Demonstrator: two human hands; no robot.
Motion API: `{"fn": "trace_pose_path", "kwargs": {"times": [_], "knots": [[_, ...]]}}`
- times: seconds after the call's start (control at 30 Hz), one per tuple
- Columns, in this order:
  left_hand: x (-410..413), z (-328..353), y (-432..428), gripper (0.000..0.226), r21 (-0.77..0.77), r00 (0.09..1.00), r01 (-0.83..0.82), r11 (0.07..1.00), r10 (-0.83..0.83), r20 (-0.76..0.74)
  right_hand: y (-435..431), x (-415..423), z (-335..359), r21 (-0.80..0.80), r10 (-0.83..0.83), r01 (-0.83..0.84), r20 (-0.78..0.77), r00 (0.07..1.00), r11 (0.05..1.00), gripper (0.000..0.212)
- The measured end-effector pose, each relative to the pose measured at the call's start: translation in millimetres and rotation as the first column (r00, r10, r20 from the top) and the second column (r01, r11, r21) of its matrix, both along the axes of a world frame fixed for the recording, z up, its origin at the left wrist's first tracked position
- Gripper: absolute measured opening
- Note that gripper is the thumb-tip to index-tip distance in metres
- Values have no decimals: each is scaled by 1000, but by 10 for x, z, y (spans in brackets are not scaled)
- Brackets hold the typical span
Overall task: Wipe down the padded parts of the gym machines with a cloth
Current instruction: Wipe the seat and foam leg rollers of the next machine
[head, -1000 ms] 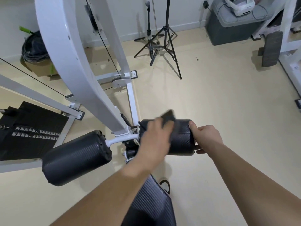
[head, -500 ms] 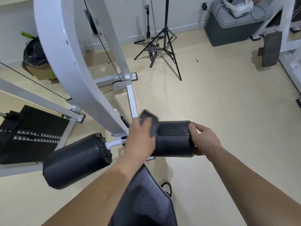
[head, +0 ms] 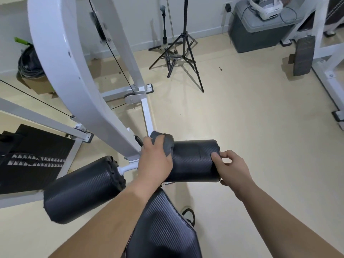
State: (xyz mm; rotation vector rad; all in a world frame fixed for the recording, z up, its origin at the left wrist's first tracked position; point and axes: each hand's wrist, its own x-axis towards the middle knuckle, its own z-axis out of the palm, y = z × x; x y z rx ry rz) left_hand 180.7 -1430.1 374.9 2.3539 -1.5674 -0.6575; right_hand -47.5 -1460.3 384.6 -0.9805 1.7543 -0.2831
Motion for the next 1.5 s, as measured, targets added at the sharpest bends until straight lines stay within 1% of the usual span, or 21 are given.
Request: {"fn": "trace_pose_path", "kwargs": {"times": [0.03, 0.07, 0.13, 0.2, 0.3, 0.37, 0.43, 0.5, 0.63, 0.73, 0.83, 0.9, 0.93, 1.03, 1.07, 1.13, 1.2, 1.3, 1.4, 1.47, 1.5], "knots": [[-97, 13, -76, 43, -2, 1000, -16, 1000, 16, -17, 1, 12, -45, -14, -9, 9, 0, 1000, 1000, 25], [-254, 45, -135, 38, -21, 999, 34, 999, -35, -42, 9, 20, -73, -26, -15, 15, 3, 1000, 1000, 23], [-671, 122, -175, 33, -71, 972, 219, 973, -224, -77, 9, 29, -87, -41, -23, 24, 21, 1000, 999, 16], [-967, 179, -151, 40, -40, 924, 363, 931, -365, -115, 10, 4, -96, -10, -44, 45, 61, 997, 999, 16], [-761, 154, -171, 50, -50, 893, 434, 900, -437, -111, 23, -46, -118, 10, -54, 54, 47, 997, 999, 18], [-370, 60, -201, 43, -50, 926, 374, 926, -376, -40, 26, -61, -118, -4, -57, 57, 47, 997, 998, 17], [15, -42, -268, 43, 46, 987, 162, 986, -162, 9, 32, -48, -117, -23, -38, 39, 46, 998, 999, 17], [79, -49, -306, 45, 116, 998, 66, 991, -68, 18, 44, -36, -118, -44, -32, 34, 43, 999, 998, 17], [-359, 47, -67, 43, -12, 967, 255, 967, -255, -13, 166, 7, -82, -91, -52, 57, 52, 997, 994, 8], [-330, 54, 252, 61, 70, 944, 330, 942, -331, 1, 273, -19, -26, -33, -25, 27, 66, 998, 999, 6], [-322, 72, 497, 64, 118, 933, 353, 928, -359, 31, 187, -60, 39, 2, 10, -10, 10, 1000, 1000, 39], [-340, 89, 625, 62, 149, 933, 360, 921, -359, -32, 102, -34, 62, 27, -4, 4, 26, 1000, 1000, 69], [-318, 77, 697, 61, 165, 934, 358, 919, -351, -71, 86, -8, 61, 30, -17, 15, 72, 997, 999, 67], [-192, 59, 800, 65, 111, 963, 258, 960, -246, -107, 118, 45, -47, -51, 10, -5, 96, 995, 999, 17], [-176, 36, 765, 66, 56, 977, 200, 978, -194, -90, 133, 51, -88, -83, 22, -14, 89, 996, 996, 11], [-250, 2, 560, 62, -59, 995, 72, 996, -76, -69, 141, 42, -129, -113, 73, -63, 81, 994, 992, 23], [-475, 20, 269, 55, -97, 997, 19, 995, -25, -69, 105, 22, -140, -102, 112, -106, 63, 992, 989, 30], [-827, 58, 23, 50, -103, 969, 248, 963, -249, 3, 17, -12, -133, -75, 133, -129, 44, 990, 989, 16], [-642, 31, -5, 52, -106, 874, 483, 869, -487, -10, -5, -43, -105, -43, 154, -152, 59, 986, 987, 23], [-280, 32, -72, 52, -33, 903, 430, 902, -429, 21, 27, -51, -78, -37, 158, -156, 63, 985, 987, 32], [-84, 15, -117, 51, 27, 952, 304, 952, -305, 33, 64, -45, -70, -39, 147, -145, 63, 987, 989, 36]]}}
